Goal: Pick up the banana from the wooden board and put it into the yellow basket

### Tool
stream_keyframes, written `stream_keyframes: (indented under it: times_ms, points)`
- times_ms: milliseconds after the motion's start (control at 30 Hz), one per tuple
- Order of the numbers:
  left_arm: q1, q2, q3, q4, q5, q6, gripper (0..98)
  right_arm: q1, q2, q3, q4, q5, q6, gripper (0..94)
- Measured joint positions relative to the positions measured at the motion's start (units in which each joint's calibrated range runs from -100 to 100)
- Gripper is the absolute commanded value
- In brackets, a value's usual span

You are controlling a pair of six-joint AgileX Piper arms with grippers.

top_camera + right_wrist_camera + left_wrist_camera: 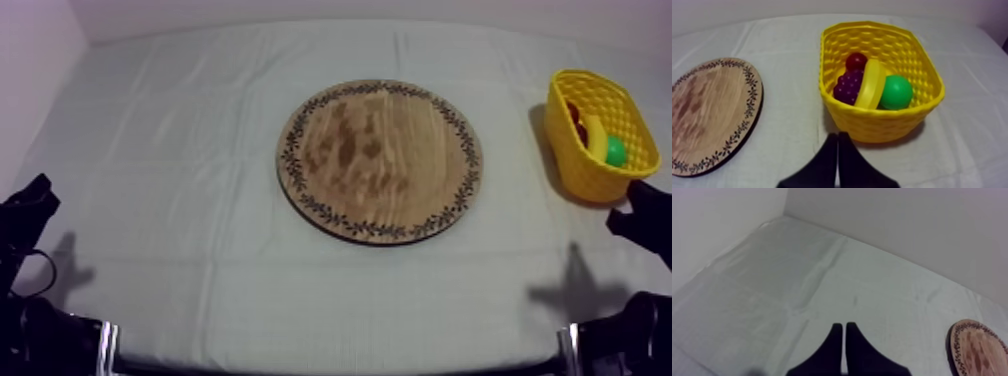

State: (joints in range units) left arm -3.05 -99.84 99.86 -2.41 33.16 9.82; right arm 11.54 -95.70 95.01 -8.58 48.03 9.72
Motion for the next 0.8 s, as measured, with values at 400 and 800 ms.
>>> stream_keyframes:
  times_ms: [400,800]
  points:
    - [0.0,0.0,0.0,0.0,0.0,0.0,0.1,-2.01,-0.07,4.44,6.49,-11.84,-6.35,0.5]
    - [0.0,0.0,0.0,0.0,0.0,0.0,0.1,-2.29,-0.11,4.53,6.7,-11.84,2.2,0.5]
